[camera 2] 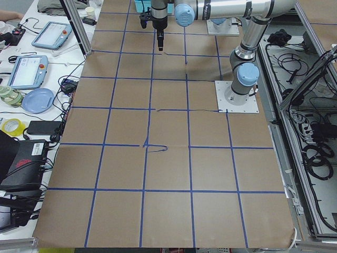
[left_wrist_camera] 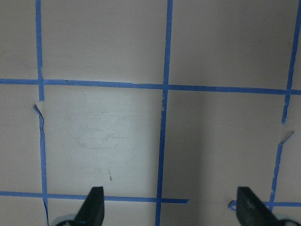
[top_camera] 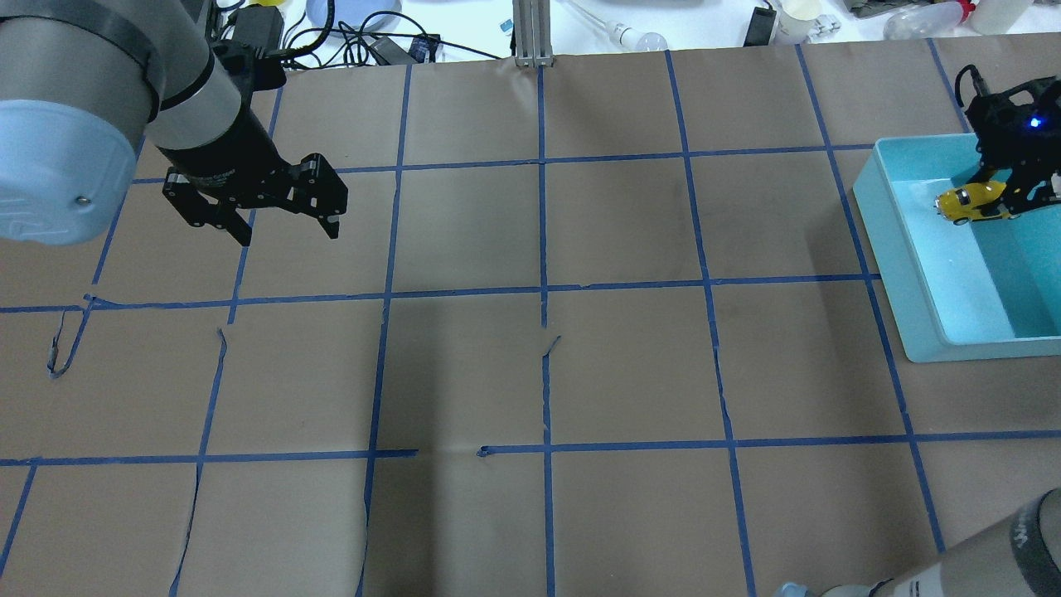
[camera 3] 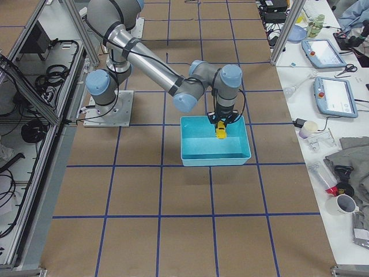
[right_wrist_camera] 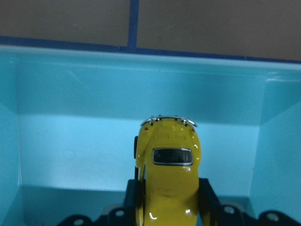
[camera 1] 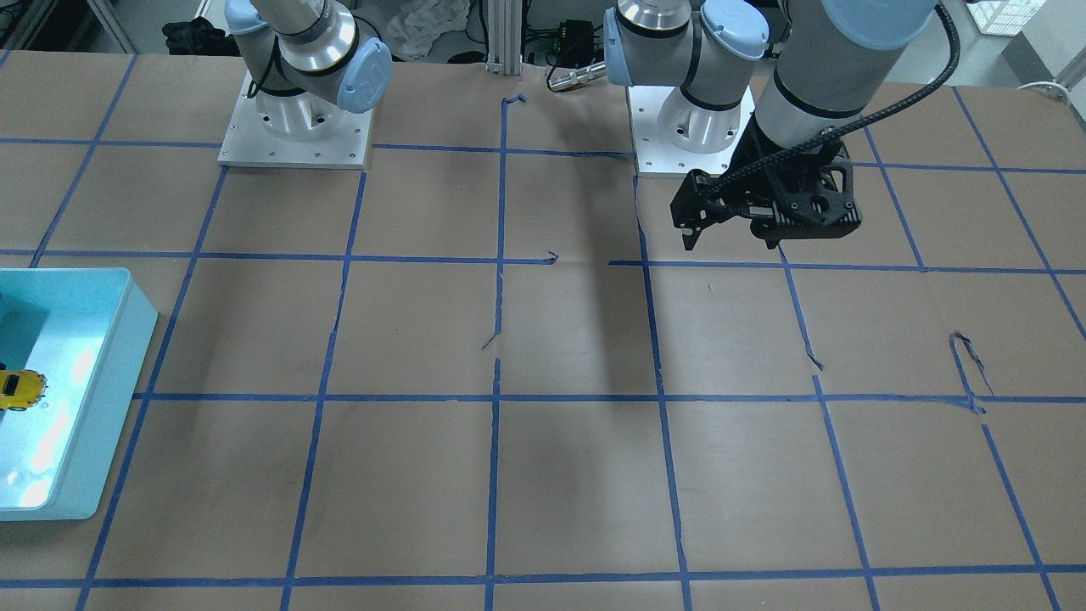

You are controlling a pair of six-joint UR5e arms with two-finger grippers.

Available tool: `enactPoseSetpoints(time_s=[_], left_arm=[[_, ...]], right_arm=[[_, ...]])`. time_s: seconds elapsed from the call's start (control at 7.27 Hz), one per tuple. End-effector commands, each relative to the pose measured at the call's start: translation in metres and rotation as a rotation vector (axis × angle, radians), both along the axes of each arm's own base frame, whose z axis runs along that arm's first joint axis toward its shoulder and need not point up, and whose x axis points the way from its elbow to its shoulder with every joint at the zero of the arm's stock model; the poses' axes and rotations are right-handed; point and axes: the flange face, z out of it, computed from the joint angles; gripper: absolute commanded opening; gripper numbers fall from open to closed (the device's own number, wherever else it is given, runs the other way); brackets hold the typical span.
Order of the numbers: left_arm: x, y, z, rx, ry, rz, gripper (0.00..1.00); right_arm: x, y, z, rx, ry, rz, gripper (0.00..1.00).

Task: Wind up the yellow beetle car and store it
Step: 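Lower the car into the blue bin and open the right gripper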

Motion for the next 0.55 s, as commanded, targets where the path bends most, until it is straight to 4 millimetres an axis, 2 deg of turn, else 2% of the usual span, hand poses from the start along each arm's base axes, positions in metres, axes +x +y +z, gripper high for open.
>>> enactPoseSetpoints(time_s=[0.0,0.14,0.28,0.41], left_arm=[[0.0,0.001,-0.001,-0.005,-0.002,0.002,1.0],[0.0,0.001,-0.002,-0.004,-0.003,0.0,1.0],[0.0,0.002,-0.004,-0.001,0.0,0.003,1.0],[-0.001,0.003,-0.006,-0.001,0.0,0.002,1.0]], right_arm=[[-0.015,0.02,-0.06,-0.02,-0.042,0.007,0.0],[-0.019,0.017,-0.075,-0.01,-0.033,0.022,0.0],[-0.021,0.016,-0.075,-0.025,-0.01,0.012,0.0],[-0.021,0.016,-0.076,-0.022,-0.01,0.011,0.2]])
